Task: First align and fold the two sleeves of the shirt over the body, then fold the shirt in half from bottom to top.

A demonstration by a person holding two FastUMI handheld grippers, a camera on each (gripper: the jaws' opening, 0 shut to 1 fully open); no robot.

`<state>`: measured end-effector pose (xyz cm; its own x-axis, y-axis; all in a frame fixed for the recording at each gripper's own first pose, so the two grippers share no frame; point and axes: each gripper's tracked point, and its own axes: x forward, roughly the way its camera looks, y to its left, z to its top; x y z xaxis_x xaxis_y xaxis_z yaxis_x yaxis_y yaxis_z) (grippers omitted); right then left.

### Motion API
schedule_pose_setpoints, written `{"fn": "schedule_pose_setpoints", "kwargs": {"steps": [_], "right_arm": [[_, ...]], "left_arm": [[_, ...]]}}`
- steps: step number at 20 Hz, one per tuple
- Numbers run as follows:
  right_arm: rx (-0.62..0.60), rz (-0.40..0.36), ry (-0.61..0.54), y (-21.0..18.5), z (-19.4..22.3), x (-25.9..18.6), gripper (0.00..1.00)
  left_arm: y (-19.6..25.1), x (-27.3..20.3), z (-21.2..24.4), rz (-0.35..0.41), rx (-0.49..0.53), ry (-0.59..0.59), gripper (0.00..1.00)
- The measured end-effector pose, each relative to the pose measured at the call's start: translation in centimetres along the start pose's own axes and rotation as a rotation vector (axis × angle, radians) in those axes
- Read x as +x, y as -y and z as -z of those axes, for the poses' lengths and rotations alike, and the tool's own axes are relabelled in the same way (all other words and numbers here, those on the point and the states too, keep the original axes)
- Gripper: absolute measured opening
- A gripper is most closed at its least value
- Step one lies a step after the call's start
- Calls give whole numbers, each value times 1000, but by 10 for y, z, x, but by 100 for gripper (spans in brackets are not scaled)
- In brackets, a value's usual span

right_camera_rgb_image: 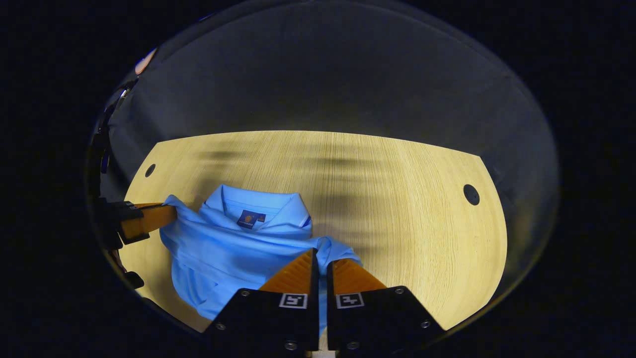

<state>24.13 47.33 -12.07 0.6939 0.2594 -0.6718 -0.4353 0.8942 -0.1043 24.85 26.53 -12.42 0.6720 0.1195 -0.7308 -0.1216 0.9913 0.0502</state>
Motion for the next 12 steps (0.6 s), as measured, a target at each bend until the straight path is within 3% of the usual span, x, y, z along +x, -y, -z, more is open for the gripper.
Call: {"fn": "schedule_pose_setpoints", "kwargs": {"steps": [2, 3, 4, 6, 7, 8, 12], "right_arm": [[2, 4, 5, 0, -1, -5, 15], [11, 13, -2, 1, 1, -8, 27], [18, 18, -7, 3, 2, -13, 31], [29, 10, 3, 2, 4, -26, 70], [41, 2, 10, 0, 5, -35, 89], [50, -3, 23, -1, 5, -47, 100], [71, -1, 114, -3, -6, -104, 100]], "left_arm": [[-1, -6, 2, -7, -13, 8, 23], [-3, -10, 1, -10, -19, 16, 42], [-7, -17, -3, -14, -26, 31, 61], [-8, -39, -12, -14, -41, 72, 100], [-11, -49, -17, -20, -39, 102, 100], [-13, -63, -22, -28, -32, 140, 100], [-15, -141, -52, -17, -7, 296, 100]]}}
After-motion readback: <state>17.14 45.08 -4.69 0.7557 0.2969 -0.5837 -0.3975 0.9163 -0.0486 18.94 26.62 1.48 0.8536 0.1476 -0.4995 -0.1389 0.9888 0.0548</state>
